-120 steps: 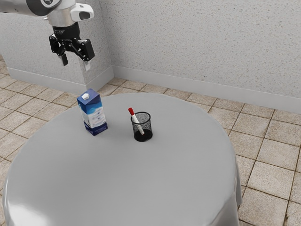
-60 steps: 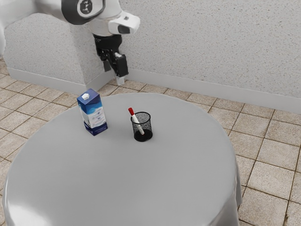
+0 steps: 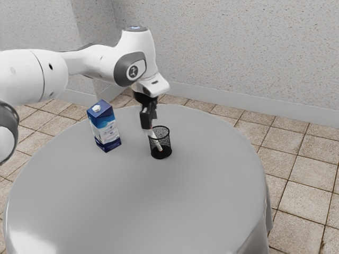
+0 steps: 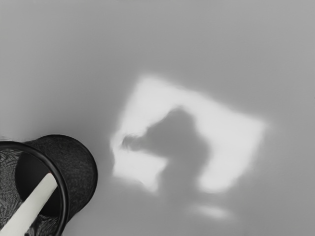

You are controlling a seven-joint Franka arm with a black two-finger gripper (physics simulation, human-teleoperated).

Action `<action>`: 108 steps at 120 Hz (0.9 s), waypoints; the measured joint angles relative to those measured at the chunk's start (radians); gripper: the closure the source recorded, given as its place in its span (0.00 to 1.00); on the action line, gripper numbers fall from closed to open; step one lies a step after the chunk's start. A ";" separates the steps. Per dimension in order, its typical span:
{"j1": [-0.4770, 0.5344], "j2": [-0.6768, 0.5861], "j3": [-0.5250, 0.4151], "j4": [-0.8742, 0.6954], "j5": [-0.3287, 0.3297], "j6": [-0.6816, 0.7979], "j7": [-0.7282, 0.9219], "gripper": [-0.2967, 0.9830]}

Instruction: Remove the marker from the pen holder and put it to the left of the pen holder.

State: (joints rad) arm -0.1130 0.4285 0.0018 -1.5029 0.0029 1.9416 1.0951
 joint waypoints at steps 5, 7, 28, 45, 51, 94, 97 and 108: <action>0.010 0.018 0.000 0.005 -0.007 0.008 0.045 0.24; 0.013 0.023 0.000 0.007 -0.009 0.011 0.062 0.24; 0.041 0.086 -0.006 0.072 -0.041 0.037 0.226 0.24; 0.099 0.159 -0.012 0.153 -0.066 0.051 0.331 0.24; 0.117 0.164 -0.011 0.153 -0.074 0.053 0.365 0.24; 0.209 0.279 -0.085 0.259 -0.088 0.061 0.565 0.28; 0.212 0.281 -0.087 0.260 -0.088 0.062 0.575 0.29; 0.216 0.294 -0.089 0.262 -0.089 0.062 0.610 0.34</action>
State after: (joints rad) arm 0.1029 0.7229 -0.0877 -1.2408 -0.0860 2.0039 1.7054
